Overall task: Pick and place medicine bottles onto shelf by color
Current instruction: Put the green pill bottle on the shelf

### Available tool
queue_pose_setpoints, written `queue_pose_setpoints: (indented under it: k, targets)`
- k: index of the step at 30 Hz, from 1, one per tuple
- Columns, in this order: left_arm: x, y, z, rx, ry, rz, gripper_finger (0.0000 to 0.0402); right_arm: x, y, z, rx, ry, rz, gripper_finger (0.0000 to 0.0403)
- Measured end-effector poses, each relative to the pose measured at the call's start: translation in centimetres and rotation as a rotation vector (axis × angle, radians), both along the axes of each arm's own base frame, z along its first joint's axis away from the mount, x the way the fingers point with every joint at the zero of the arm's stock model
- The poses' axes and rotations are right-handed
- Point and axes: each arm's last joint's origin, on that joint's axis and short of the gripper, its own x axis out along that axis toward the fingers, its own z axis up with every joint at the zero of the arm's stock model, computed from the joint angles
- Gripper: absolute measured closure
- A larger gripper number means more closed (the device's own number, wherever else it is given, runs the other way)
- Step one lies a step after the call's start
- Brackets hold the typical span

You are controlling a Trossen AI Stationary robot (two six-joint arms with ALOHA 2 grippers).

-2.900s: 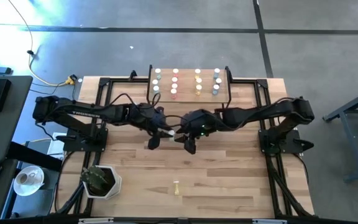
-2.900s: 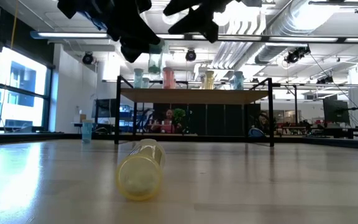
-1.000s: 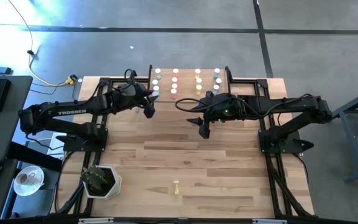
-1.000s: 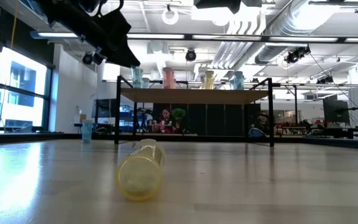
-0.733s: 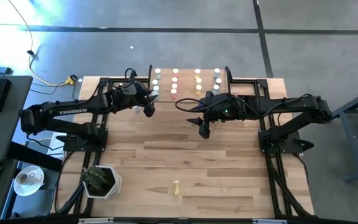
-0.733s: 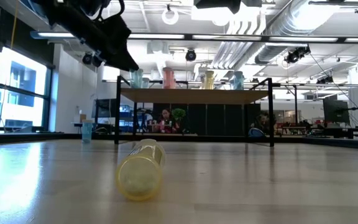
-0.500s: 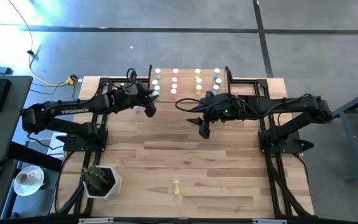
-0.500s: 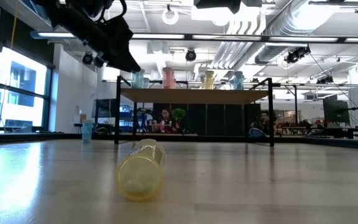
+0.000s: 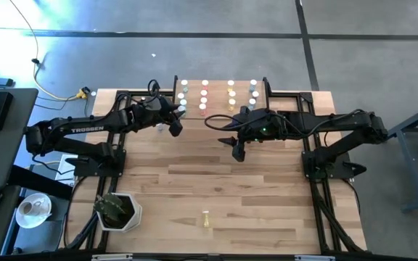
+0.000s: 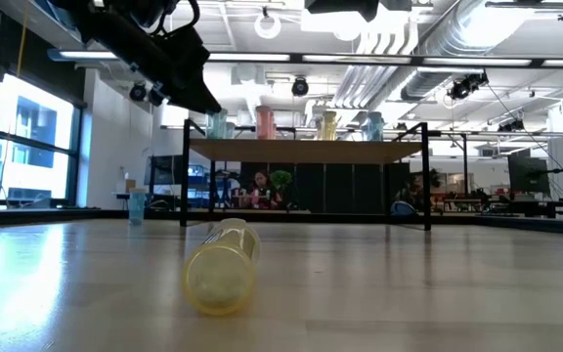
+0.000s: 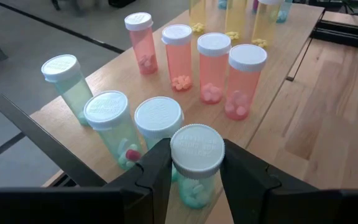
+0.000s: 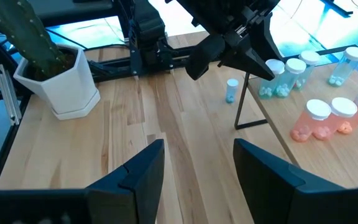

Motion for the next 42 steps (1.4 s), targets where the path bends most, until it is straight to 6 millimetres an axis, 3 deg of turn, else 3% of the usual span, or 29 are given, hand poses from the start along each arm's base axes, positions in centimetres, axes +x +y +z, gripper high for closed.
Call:
queue_pose_setpoints:
  k: [15,27,42]
  targets:
    - [-0.06,0.04,-0.03,0.014,0.013,0.017,0.0287,0.0,0.01,0.0,0.0,0.0,0.0,0.0219]
    - [-0.09,0.04,-0.14,0.012,0.02,0.02,0.0251,0.0,0.01,0.0,0.0,0.0,0.0,0.0219]
    - [-0.06,0.02,-0.11,0.01,0.013,0.013,0.0249,0.0,0.01,0.0,0.0,0.0,0.0,0.0219]
